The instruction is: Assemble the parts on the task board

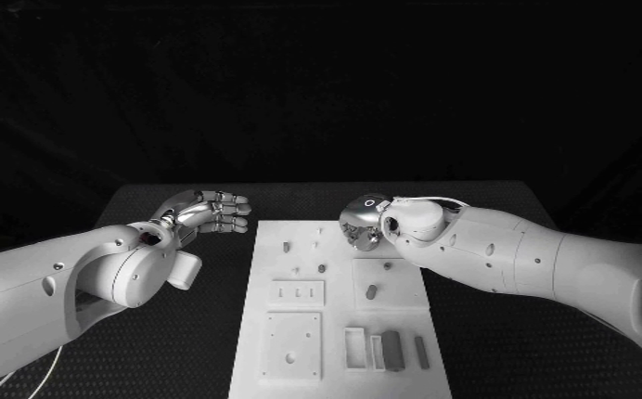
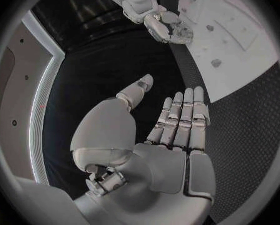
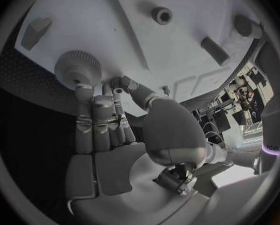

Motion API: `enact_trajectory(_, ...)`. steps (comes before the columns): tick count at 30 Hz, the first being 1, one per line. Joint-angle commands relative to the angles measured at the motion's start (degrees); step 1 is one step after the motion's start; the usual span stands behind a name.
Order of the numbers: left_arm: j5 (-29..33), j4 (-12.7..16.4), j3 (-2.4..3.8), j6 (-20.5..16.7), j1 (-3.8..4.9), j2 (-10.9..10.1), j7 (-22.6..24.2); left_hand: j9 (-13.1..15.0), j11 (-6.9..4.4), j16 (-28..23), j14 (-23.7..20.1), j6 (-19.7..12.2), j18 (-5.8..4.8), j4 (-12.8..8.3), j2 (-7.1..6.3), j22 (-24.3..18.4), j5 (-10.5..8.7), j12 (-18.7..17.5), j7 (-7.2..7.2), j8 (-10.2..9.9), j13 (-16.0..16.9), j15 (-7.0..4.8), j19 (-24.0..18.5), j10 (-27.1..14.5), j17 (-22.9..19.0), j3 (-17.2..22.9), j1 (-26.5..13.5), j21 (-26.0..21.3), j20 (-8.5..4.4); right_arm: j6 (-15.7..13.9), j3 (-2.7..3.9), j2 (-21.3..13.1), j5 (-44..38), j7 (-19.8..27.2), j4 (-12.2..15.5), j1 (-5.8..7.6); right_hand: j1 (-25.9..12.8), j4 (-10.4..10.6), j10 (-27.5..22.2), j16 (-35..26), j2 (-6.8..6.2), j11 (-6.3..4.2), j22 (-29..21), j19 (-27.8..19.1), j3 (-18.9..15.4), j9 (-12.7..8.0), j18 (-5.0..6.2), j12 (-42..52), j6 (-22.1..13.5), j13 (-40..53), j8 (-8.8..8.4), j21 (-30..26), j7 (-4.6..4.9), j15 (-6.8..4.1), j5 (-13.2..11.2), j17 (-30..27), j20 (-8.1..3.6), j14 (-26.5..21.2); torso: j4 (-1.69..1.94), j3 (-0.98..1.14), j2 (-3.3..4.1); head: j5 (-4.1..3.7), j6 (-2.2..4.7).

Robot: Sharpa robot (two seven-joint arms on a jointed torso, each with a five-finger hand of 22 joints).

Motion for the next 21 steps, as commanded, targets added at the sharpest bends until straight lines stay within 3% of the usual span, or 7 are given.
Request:
enact_trajectory(1,-0.23,0.20,0.06,0.75,0.21,0.00,0.21,-0.07,0.36,-0.39,0.18,0.25,0.41,0.35,-0.02,0.06,-0.32,-0.32,3.67,-0.33,-0.10,0.19,0.17,-0.04,0.08,0.10,-0.59,-0.24,0.29,-0.56,-0.36,-0.25,-1.27,-0.65,0.29,-0.59,0.26,-0.01,2.54,0.80,0.74,-0.68,1.32,0.49,0.76,0.81,4.88,0.47,1.37,0.61,0.91,0.73,-0.47,-0.97,-0.01,0.09,-0.25,0.08,0.01,-0.03,0.12,0.08,0.28)
enact_trajectory(2,-0.23,0.21,0.06,0.73,0.21,-0.01,0.19,-0.07,0.37,-0.39,0.18,0.24,0.41,0.36,-0.03,0.06,-0.32,-0.33,3.70,-0.34,-0.10,0.19,0.16,-0.05,0.09,0.11,-0.58,-0.25,0.29,-1.09,-0.36,-0.31,-1.35,-0.91,0.38,-0.59,0.60,0.54,2.85,1.09,-0.02,-0.85,1.25,0.57,2.38,1.02,4.88,0.48,1.63,0.88,1.00,0.97,-0.55,-1.07,0.15,0.08,-0.23,0.07,0.01,-0.03,0.11,0.09,0.29)
enact_trajectory(6,-0.23,0.29,0.06,0.70,0.21,-0.08,0.16,-0.08,0.38,-0.41,0.19,0.21,0.41,0.36,-0.05,0.07,-0.33,-0.36,3.74,-0.36,-0.11,0.19,0.15,-0.06,0.10,0.13,-0.55,-0.26,0.29,-3.28,-0.35,-0.79,-1.47,-1.93,1.11,-0.59,0.15,0.90,3.42,1.80,-0.54,-1.01,1.28,0.88,4.23,1.49,4.88,0.46,2.10,1.43,1.19,1.72,-0.76,-1.28,0.01,0.11,-0.23,0.14,0.04,-0.04,0.21,0.15,0.61)
enact_trajectory(15,-0.23,0.56,0.06,0.60,0.22,-0.31,0.19,-0.11,0.39,-0.45,0.19,0.17,0.42,0.36,-0.11,0.09,-0.32,-0.43,3.80,-0.40,-0.13,0.19,0.14,-0.08,0.14,0.17,-0.47,-0.28,0.30,-8.18,0.16,-2.07,-5.06,-5.94,4.31,-0.37,-0.36,0.69,4.09,2.47,-0.88,-1.26,1.26,1.03,5.13,2.05,4.88,0.45,2.64,2.01,1.44,2.51,-1.02,-1.53,-0.04,0.06,-0.22,0.12,-0.08,-0.10,0.35,0.33,1.34)
enact_trajectory(21,-0.23,0.63,0.06,0.57,0.22,-0.34,0.22,-0.11,0.40,-0.47,0.19,0.16,0.43,0.36,-0.15,0.10,-0.33,-0.47,3.82,-0.42,-0.14,0.20,0.14,-0.10,0.16,0.19,-0.44,-0.28,0.30,-10.05,0.32,-1.48,-7.77,-8.00,5.06,-0.22,-0.48,0.59,4.36,2.78,-1.11,-1.37,1.24,1.12,5.39,2.26,4.88,0.43,2.90,2.23,1.54,2.81,-1.14,-1.64,-0.05,0.05,-0.18,0.16,0.08,-0.06,0.47,0.31,1.76)
